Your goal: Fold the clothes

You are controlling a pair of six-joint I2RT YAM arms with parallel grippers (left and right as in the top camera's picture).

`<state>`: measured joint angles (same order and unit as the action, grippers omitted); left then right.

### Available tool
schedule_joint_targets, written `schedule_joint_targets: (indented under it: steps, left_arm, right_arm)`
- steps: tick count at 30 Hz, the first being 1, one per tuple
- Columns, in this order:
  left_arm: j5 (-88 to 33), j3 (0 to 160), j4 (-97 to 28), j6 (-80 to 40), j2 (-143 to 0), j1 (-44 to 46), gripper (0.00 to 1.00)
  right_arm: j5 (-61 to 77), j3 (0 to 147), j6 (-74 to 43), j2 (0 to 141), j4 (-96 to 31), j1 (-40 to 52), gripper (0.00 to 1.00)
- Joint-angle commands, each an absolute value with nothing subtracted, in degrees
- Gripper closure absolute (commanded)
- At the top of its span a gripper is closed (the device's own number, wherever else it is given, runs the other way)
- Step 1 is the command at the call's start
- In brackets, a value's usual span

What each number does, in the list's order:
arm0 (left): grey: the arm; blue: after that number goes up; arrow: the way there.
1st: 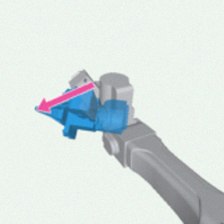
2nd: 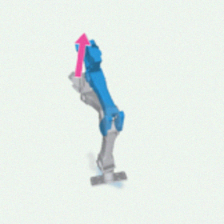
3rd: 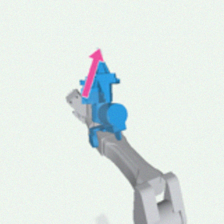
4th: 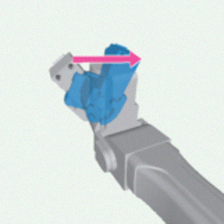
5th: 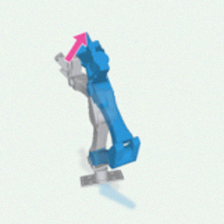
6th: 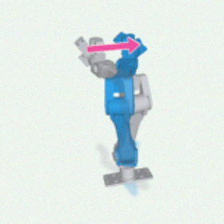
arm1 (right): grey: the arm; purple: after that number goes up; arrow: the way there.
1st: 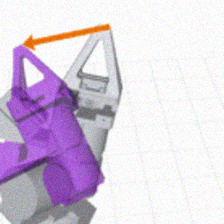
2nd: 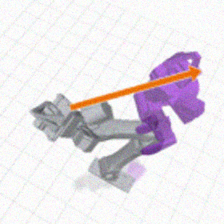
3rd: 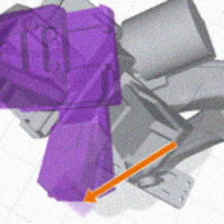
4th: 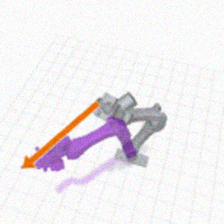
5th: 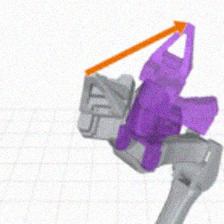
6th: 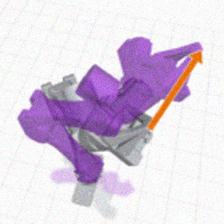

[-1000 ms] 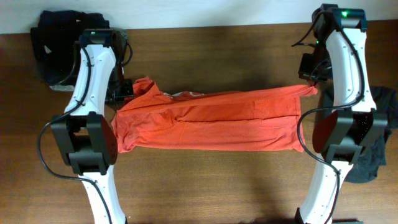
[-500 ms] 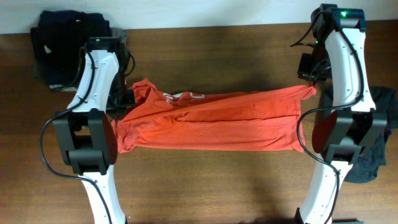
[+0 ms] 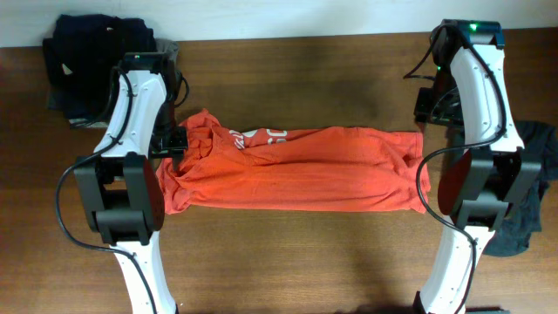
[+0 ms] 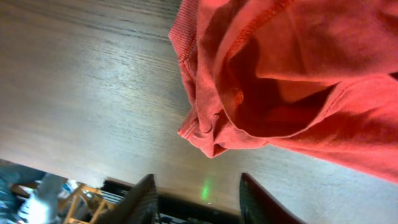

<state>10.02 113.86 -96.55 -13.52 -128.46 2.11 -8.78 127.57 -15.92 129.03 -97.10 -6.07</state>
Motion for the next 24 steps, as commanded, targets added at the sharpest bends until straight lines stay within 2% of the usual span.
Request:
schedule_joint_targets:
  steps: [1,4,11,13,15,16,17,18,24]
  left_arm:
    - [11.03,113.6,-96.75,-14.09,-127.59,1.69,0.4]
    - [11.05,113.6,-96.75,-14.09,-127.59,1.69,0.39]
    - [10.74,117.14,-95.64,-14.11,-127.57,1.83,0.4]
    - [9.65,118.02,-91.88,-14.11,-127.57,2.09,0.38]
    - [6.48,118.02,-89.69,-14.06,-127.59,2.09,0.32]
    - [5.19,118.02,-88.84,-14.06,-127.59,2.09,0.22]
    - [4.4,118.02,-88.07,-14.0,-127.59,2.09,0.09]
    - [3.84,118.02,-87.35,-13.19,-127.59,2.09,0.01]
    - [2.68,118.02,-84.55,-11.27,-127.59,2.11,0.01]
  right_arm:
    - [-9.3,127.33,-16.51,126.74,-97.34,-6.04,0.37]
    - [-9.3,127.33,-16.51,126.74,-97.25,-6.04,0.22]
    - [-9.52,127.33,-16.51,126.74,-95.15,-6.02,0.03]
    - [-9.72,127.33,-16.51,126.74,-92.88,-6.04,0.0]
    - [-9.72,127.33,-16.51,126.78,-91.79,-6.04,0.01]
    - [-9.72,127.33,-16.45,126.78,-91.5,-6.04,0.01]
    - [-9.74,127.33,-15.9,126.78,-91.42,-6.07,0.01]
    - [-9.74,127.33,-15.09,126.8,-91.44,-6.09,0.01]
    - [-9.8,127.31,-12.21,126.87,-91.11,-6.48,0.01]
